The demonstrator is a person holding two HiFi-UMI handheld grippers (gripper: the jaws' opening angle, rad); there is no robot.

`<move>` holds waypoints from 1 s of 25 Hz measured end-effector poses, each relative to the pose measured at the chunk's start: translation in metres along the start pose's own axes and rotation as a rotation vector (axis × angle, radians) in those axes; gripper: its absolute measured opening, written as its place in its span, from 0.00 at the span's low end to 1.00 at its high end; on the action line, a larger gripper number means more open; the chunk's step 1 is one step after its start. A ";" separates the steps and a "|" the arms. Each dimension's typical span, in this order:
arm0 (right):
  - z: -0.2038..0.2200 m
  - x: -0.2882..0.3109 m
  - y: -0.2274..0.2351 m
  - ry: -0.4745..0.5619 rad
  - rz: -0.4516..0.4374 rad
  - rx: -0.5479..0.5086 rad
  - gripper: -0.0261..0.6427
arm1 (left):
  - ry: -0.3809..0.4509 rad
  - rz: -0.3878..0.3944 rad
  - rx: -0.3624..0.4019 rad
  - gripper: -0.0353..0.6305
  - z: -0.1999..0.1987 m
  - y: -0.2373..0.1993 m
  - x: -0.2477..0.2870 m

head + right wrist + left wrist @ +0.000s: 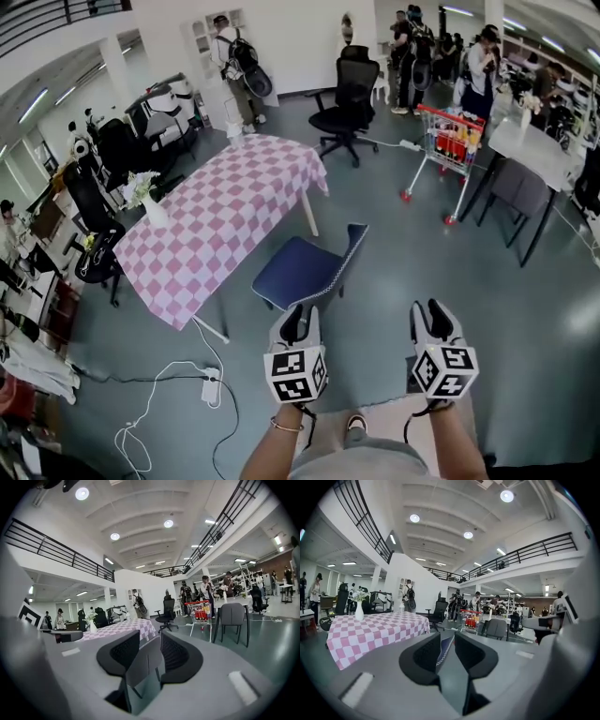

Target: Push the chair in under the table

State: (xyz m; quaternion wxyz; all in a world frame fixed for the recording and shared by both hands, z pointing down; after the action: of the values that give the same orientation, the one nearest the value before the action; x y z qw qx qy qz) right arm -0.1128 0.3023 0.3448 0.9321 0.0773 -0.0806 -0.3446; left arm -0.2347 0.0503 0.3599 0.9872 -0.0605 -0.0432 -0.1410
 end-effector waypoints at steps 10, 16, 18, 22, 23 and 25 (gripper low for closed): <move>0.004 0.062 0.039 -0.026 -0.043 0.048 0.23 | -0.023 -0.057 0.020 0.20 0.003 0.004 0.054; 0.010 0.103 0.050 -0.051 -0.055 0.043 0.23 | -0.016 -0.071 0.004 0.20 0.006 -0.007 0.094; 0.011 0.124 0.052 -0.054 -0.071 0.037 0.23 | -0.012 -0.085 -0.005 0.20 0.009 -0.014 0.111; 0.005 0.175 0.053 -0.062 -0.125 0.006 0.23 | 0.001 -0.128 -0.031 0.20 0.009 -0.029 0.150; 0.002 0.188 0.055 -0.065 -0.134 0.001 0.23 | 0.003 -0.135 -0.037 0.20 0.008 -0.031 0.160; -0.004 0.217 0.058 -0.072 -0.153 -0.002 0.23 | 0.006 -0.153 -0.046 0.20 0.006 -0.037 0.182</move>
State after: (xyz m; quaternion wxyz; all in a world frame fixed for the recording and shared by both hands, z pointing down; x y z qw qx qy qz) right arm 0.0877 0.2041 0.3741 0.8996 0.0697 -0.1074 -0.4176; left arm -0.0719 -0.0336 0.3884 0.9721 -0.0790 -0.0414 -0.2169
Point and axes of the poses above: the fingertips, and each gripper's own axes: x forward along the fingers, y to its right, z out of its underside, the point moved 8 cm from there along -x, backward along the fingers, and after that the axes turned 7 degrees about y, right-handed, at the moved point
